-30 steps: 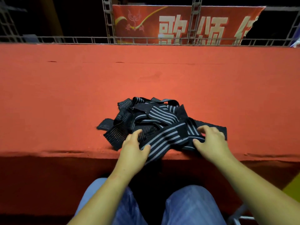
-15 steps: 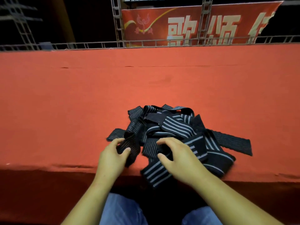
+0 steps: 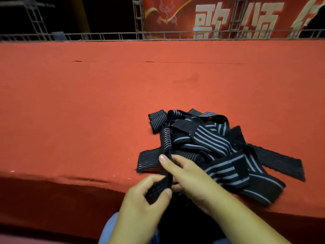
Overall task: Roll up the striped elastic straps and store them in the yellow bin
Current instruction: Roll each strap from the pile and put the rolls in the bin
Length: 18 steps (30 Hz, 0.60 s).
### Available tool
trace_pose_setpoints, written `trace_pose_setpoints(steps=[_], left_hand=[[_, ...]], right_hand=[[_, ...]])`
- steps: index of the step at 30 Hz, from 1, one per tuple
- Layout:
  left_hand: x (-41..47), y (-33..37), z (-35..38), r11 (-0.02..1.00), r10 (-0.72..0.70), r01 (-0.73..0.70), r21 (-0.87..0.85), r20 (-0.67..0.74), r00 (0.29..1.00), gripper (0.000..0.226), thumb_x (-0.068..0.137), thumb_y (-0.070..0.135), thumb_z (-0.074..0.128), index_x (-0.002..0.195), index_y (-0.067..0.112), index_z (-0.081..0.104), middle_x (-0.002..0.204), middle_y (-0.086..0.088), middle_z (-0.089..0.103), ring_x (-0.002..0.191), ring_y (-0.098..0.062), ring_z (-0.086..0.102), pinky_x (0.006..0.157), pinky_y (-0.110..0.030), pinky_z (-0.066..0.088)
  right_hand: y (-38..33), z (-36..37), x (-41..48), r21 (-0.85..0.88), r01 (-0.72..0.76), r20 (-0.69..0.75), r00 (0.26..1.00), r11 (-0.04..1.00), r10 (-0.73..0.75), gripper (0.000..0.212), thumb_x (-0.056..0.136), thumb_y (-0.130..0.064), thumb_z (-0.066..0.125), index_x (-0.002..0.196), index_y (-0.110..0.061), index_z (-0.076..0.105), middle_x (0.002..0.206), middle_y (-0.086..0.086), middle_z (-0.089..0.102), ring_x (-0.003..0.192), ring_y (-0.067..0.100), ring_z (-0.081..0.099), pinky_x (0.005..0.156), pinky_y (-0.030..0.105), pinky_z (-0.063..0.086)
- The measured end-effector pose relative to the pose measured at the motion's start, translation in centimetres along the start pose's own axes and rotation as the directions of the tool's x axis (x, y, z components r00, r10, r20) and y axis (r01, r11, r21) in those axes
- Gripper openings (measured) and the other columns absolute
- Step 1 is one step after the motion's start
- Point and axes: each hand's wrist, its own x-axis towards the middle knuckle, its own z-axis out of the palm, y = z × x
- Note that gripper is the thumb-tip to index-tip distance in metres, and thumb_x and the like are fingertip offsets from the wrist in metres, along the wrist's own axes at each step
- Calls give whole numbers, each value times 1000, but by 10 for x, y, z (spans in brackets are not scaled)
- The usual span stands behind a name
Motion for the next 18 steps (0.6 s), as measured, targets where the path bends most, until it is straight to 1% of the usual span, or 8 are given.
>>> trace_pose_setpoints(steps=[2,4,5,8,11,12,15,18], left_hand=[[-4,-2,6,994,58,-64,84,64,996,19,77,36,71,96,36,77,89,14,74,81,1,68,76,-11,47],[-2,-3,4,991,104,-111,78,87,991,19,80,42,68,96,37,78,89,14,71,81,-5,68,76,-10,46],[1,-3,1,991,117,-120,60,60,991,20,82,44,66,95,35,79,91,13,71,84,-6,68,77,-10,46],[20,-9,-12,994,97,-91,57,-107,989,31,83,52,63,106,36,76,109,15,71,106,-4,67,87,-10,46],[44,-15,-13,996,-29,35,82,-69,997,66,73,59,67,136,42,56,132,21,61,123,5,58,101,-21,49],[51,-16,-10,993,-64,65,100,-13,998,77,71,59,68,144,45,47,138,22,57,125,6,57,105,-25,48],[63,-14,4,989,-97,85,122,97,991,92,72,47,70,153,54,26,148,24,51,132,1,55,115,-34,45],[65,-14,10,993,-104,97,66,119,987,89,80,37,69,153,58,23,147,32,50,130,-1,58,110,-39,49]], right_hand=[[7,-2,6,4,9,-72,997,1000,-8,15,99,-25,70,112,-18,72,98,-3,81,92,13,75,86,34,59],[15,-7,12,-42,-4,-138,990,999,-2,27,94,-1,58,109,-18,72,96,3,81,86,17,74,83,38,59],[17,-9,12,-67,-10,-150,989,998,0,39,90,2,52,114,-21,72,99,2,81,88,16,73,83,37,58],[21,-15,11,-194,20,-153,987,981,-50,61,84,-4,49,136,-32,67,121,-15,76,112,2,70,107,31,54],[8,-16,2,-335,101,-78,988,937,-135,73,92,13,44,124,-50,63,115,-45,63,114,-29,54,102,0,37],[8,-16,1,-379,124,-44,987,917,-152,76,92,15,43,127,-50,60,119,-47,60,117,-32,48,104,-3,32],[11,-17,1,-455,159,51,987,876,-153,74,94,10,43,149,-38,55,151,-28,52,137,-23,39,120,7,25],[5,-21,-2,-452,179,105,984,874,-147,78,94,13,40,152,-38,51,150,-31,44,126,-36,34,109,-4,20]])
